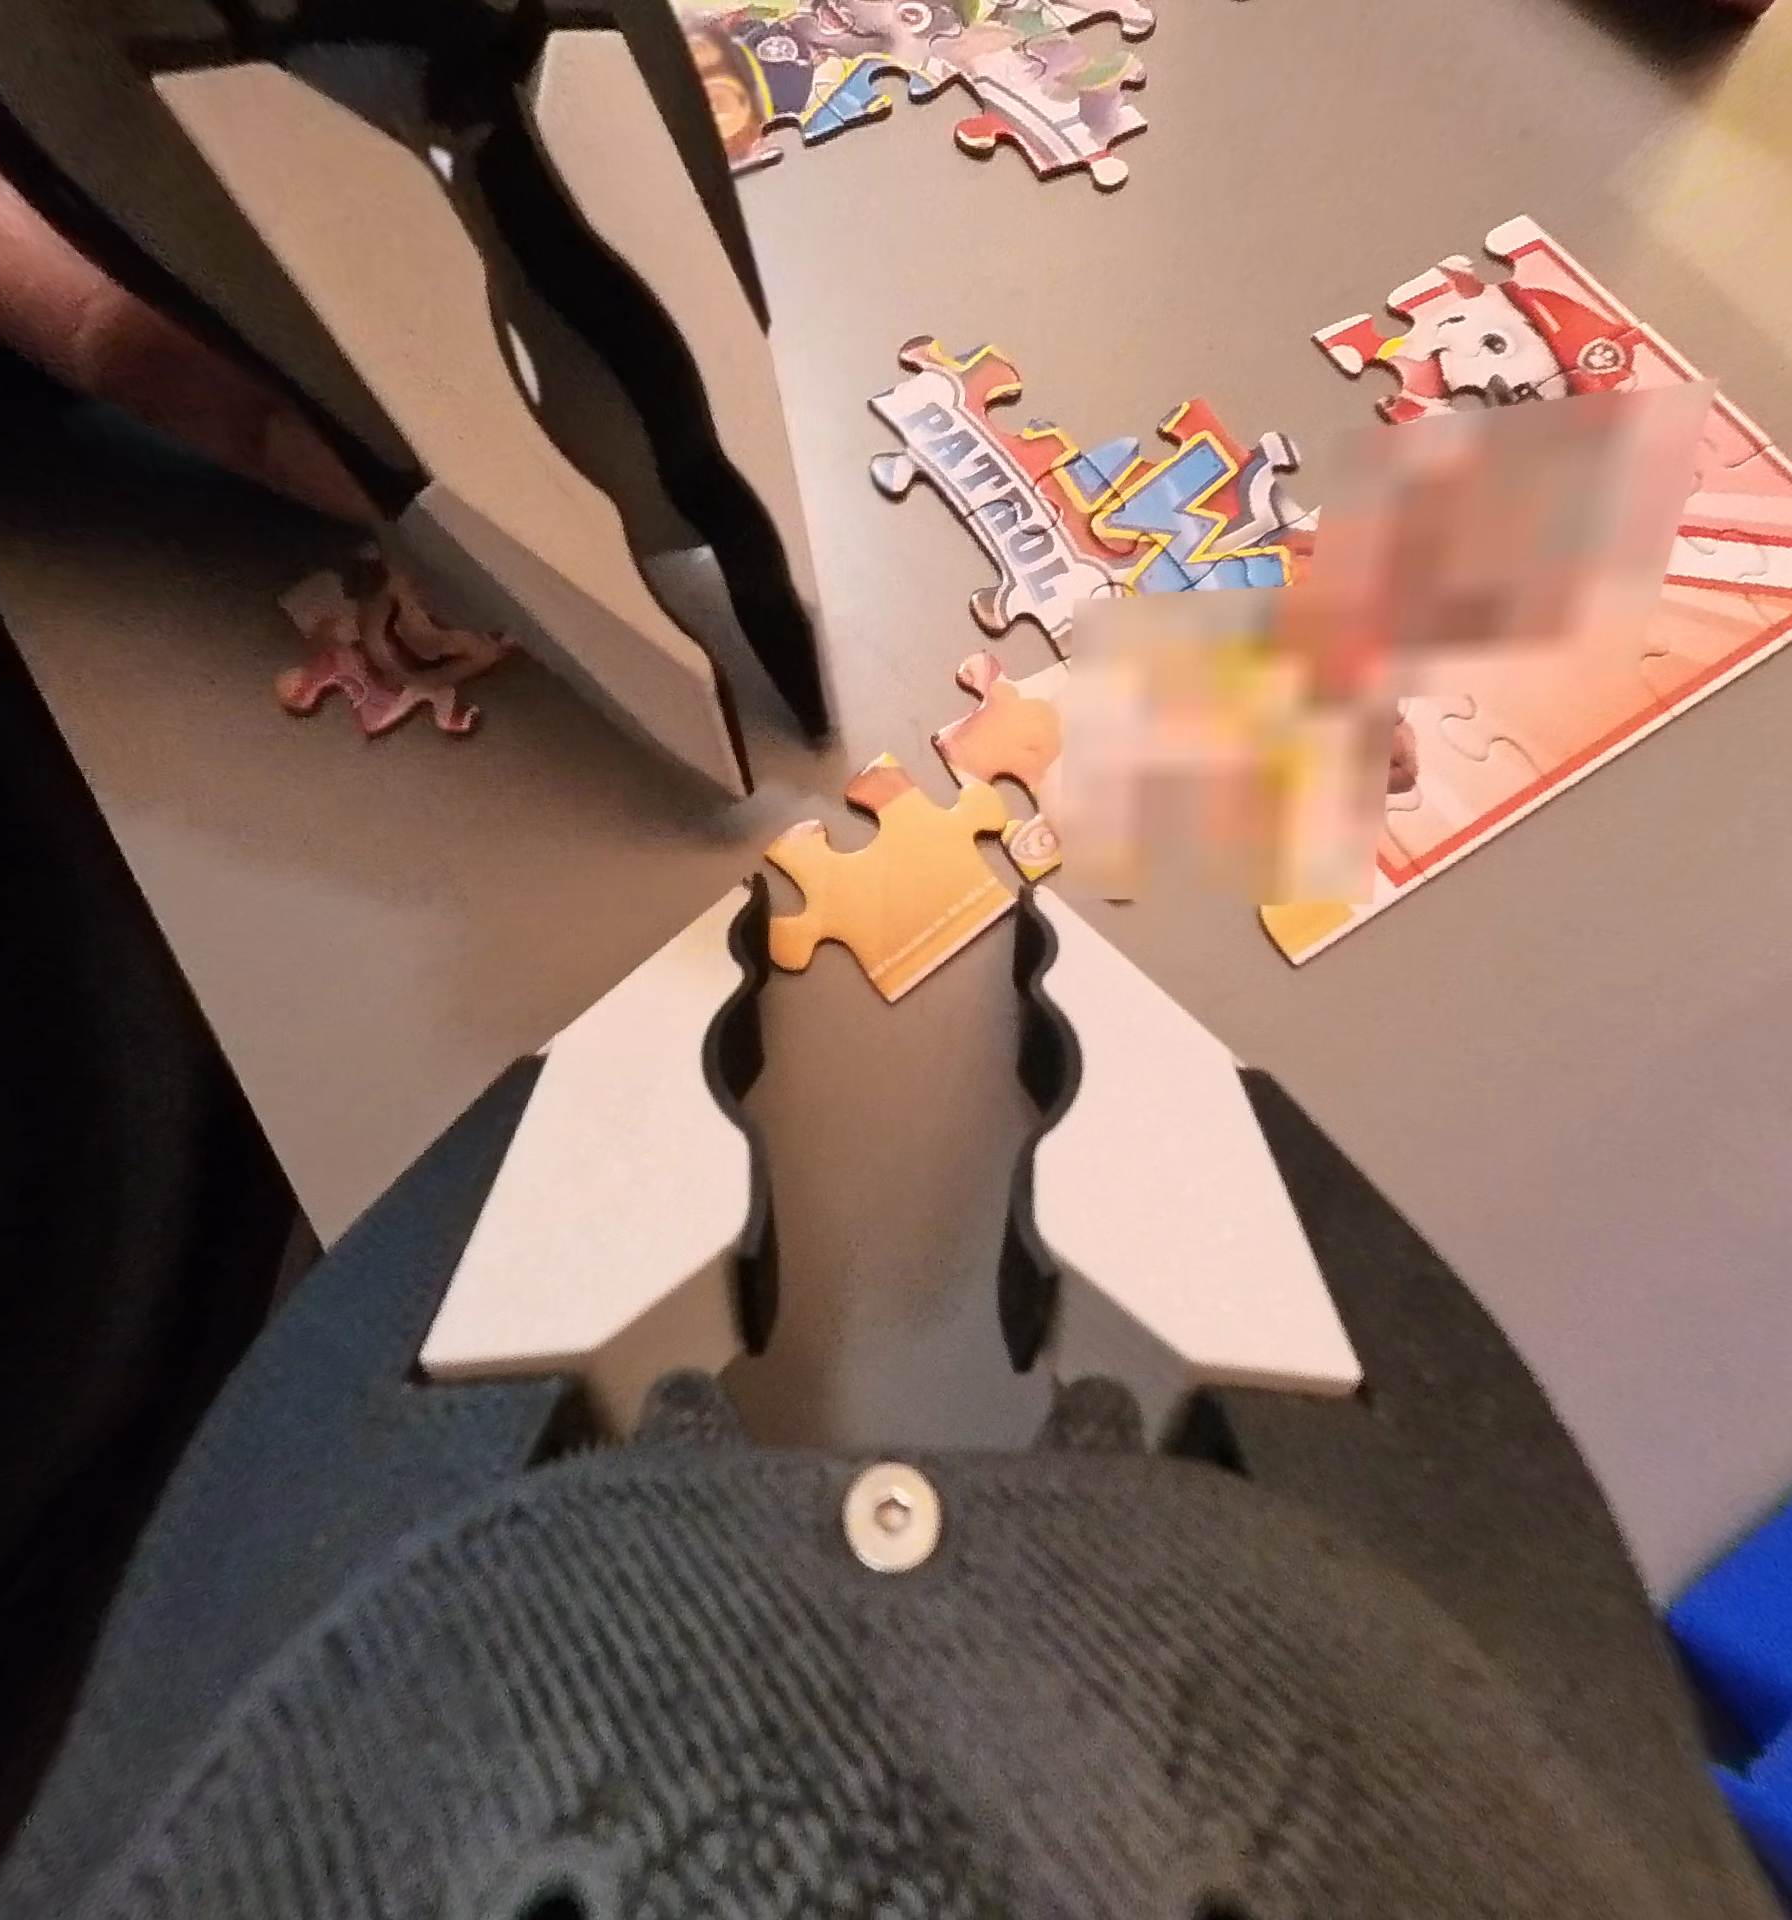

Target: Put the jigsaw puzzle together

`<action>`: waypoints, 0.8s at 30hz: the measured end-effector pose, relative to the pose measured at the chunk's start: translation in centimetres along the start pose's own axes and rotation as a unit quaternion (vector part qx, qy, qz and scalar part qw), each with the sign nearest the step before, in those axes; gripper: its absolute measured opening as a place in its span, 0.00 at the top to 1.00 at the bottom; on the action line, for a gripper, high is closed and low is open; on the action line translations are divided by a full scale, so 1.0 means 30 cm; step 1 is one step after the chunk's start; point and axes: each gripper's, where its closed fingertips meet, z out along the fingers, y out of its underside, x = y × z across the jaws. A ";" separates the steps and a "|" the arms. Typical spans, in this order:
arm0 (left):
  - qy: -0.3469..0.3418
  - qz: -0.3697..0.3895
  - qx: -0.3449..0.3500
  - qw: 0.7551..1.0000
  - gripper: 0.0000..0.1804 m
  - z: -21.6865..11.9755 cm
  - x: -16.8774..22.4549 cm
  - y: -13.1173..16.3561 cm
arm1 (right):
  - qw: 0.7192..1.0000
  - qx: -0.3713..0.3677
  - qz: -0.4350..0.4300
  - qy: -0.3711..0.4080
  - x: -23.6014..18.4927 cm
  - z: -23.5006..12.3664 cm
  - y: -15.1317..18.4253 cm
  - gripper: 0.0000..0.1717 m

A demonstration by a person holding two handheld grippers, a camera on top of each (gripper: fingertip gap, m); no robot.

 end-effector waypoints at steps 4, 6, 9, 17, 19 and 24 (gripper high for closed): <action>0.000 0.003 -0.001 1.000 0.92 0.004 0.006 0.000 | 1.000 0.001 0.002 0.001 0.000 0.001 -0.001 0.73; 0.002 0.000 0.001 1.000 0.92 0.003 0.006 -0.001 | 1.000 0.003 0.003 0.002 -0.001 0.002 -0.002 0.73; 0.004 -0.003 0.002 1.000 0.92 0.003 0.005 -0.001 | 1.000 0.003 0.003 0.003 -0.002 0.002 -0.003 0.74; 0.005 0.000 -0.001 1.000 0.91 0.008 0.014 0.001 | 1.000 0.002 0.006 0.007 -0.017 -0.005 0.005 0.75; 0.007 0.003 -0.003 1.000 0.90 0.010 0.020 0.003 | 1.000 0.001 0.008 0.008 -0.026 -0.011 0.010 0.75; 0.058 -0.008 -0.017 0.998 0.90 0.026 0.089 0.023 | 1.000 0.003 0.018 0.017 -0.051 -0.031 0.029 0.75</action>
